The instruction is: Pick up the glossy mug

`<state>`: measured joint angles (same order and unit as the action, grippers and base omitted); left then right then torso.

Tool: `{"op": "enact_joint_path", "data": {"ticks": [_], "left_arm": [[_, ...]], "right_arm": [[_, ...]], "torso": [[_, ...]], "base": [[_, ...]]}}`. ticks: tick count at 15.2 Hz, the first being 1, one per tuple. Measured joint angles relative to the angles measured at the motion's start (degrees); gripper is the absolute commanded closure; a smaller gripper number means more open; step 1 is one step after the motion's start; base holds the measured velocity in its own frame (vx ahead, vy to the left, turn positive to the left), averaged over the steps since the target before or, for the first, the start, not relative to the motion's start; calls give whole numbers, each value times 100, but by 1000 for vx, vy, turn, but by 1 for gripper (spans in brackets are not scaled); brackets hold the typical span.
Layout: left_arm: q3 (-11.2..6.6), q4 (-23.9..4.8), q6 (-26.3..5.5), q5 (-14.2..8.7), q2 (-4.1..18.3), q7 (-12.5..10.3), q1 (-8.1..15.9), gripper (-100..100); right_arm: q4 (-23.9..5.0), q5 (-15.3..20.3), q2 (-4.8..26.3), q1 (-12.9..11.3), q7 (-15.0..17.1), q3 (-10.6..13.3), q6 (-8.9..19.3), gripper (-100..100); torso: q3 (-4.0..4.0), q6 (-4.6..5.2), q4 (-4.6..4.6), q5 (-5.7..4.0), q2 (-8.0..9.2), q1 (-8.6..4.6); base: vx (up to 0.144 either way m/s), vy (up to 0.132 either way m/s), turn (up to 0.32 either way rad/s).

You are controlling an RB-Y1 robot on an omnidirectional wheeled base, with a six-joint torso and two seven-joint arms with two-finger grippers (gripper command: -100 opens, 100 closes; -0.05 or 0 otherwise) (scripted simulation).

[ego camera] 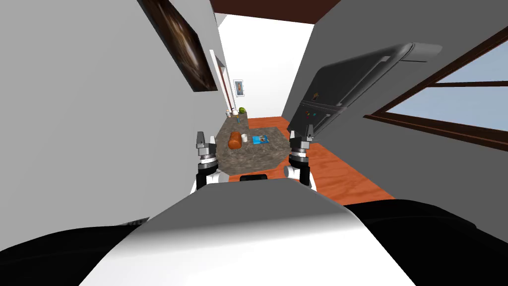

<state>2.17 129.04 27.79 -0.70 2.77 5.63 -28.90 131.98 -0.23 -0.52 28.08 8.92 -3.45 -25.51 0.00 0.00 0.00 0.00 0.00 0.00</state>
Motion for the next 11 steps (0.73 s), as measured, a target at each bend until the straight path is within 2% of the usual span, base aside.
{"op": "enact_joint_path", "data": {"ticks": [7, 9, 11], "left_arm": [[-349, -39, -636, 48, 432, 25, 223, -100], [-528, -81, -906, 59, 589, 29, 363, -100], [-665, -106, -1133, 78, 715, 46, 401, -100]], "right_arm": [[0, 0, -1, -1, 0, 1, 0, 0], [0, 0, -1, -2, 0, 2, 0, 0], [0, 0, -1, -2, 0, 2, 0, 0]], "torso": [[12, 2, 5, -7, 21, -32], [13, 6, 5, -8, 23, -35], [15, 4, 6, -9, 25, -40]], "base": [[-47, -71, -142], [-63, -92, -253], [-52, -106, -187]]}}
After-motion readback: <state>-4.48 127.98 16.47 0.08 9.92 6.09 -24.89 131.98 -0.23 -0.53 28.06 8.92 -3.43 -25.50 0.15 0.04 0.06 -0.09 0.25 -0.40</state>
